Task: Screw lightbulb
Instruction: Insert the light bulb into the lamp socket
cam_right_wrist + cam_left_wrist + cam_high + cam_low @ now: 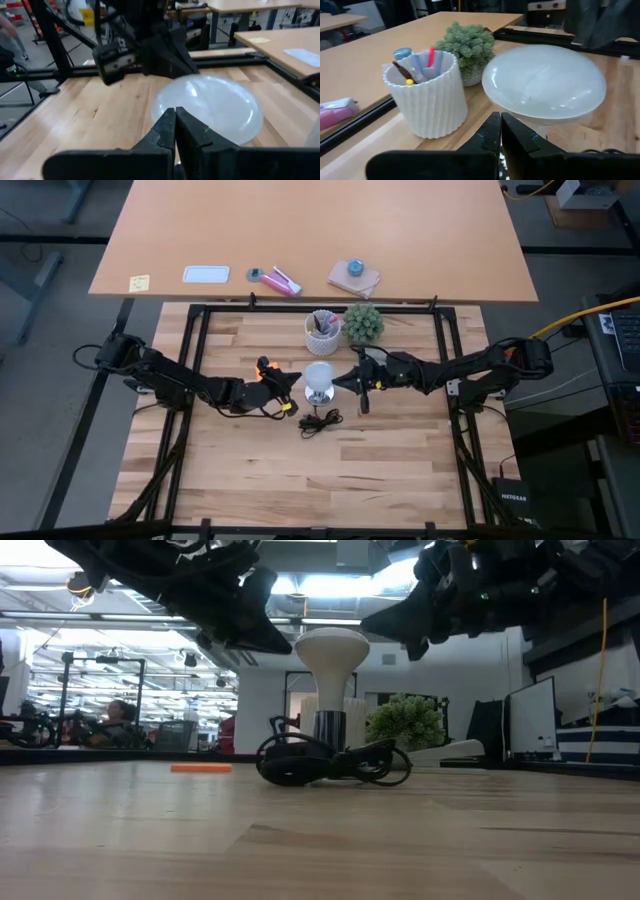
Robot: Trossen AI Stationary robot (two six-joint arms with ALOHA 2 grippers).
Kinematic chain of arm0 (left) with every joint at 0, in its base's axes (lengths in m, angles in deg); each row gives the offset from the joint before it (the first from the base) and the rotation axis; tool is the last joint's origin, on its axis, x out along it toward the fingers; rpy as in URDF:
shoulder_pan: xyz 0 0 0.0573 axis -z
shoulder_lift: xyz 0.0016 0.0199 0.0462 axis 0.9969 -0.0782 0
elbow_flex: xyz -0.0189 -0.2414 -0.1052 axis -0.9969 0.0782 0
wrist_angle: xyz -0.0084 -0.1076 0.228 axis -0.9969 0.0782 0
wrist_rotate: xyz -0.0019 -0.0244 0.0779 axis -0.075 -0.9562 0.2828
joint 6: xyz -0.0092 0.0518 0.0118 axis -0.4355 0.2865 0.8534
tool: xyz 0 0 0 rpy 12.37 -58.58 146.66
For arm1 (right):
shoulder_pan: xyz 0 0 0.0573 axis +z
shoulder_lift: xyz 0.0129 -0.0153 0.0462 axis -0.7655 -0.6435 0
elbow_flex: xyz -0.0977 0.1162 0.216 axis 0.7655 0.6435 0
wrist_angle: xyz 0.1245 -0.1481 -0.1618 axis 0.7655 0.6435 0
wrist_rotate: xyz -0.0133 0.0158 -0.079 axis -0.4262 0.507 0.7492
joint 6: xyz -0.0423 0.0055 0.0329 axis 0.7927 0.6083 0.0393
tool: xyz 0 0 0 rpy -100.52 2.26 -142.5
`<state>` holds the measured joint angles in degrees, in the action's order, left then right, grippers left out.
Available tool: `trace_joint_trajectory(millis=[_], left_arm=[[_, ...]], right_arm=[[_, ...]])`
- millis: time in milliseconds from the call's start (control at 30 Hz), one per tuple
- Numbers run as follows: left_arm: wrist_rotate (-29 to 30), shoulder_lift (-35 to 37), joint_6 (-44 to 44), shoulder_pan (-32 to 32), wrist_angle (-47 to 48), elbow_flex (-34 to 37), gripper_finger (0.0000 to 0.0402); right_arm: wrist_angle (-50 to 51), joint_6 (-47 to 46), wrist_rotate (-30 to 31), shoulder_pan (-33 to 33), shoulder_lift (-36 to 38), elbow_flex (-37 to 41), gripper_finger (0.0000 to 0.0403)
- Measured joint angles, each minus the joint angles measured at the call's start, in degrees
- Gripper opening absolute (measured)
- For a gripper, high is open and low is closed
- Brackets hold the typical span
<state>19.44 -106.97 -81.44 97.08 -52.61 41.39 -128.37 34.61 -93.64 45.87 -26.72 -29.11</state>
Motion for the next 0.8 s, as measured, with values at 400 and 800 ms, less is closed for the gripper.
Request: trace_joint_trajectory(millis=[400, 800], left_arm=[[0.50, 0.01, 0.25, 2.27, -0.37, 0.00, 0.0005], [-2.69, 0.02, -4.68, 3.75, -0.42, 0.00, 0.0005]], right_arm=[[-6.06, 0.90, 11.43, -0.07, 0.00, 0.00, 0.0012], [0.26, 0.36, 14.17, -0.09, 0.00, -0.02, 0.0012]])
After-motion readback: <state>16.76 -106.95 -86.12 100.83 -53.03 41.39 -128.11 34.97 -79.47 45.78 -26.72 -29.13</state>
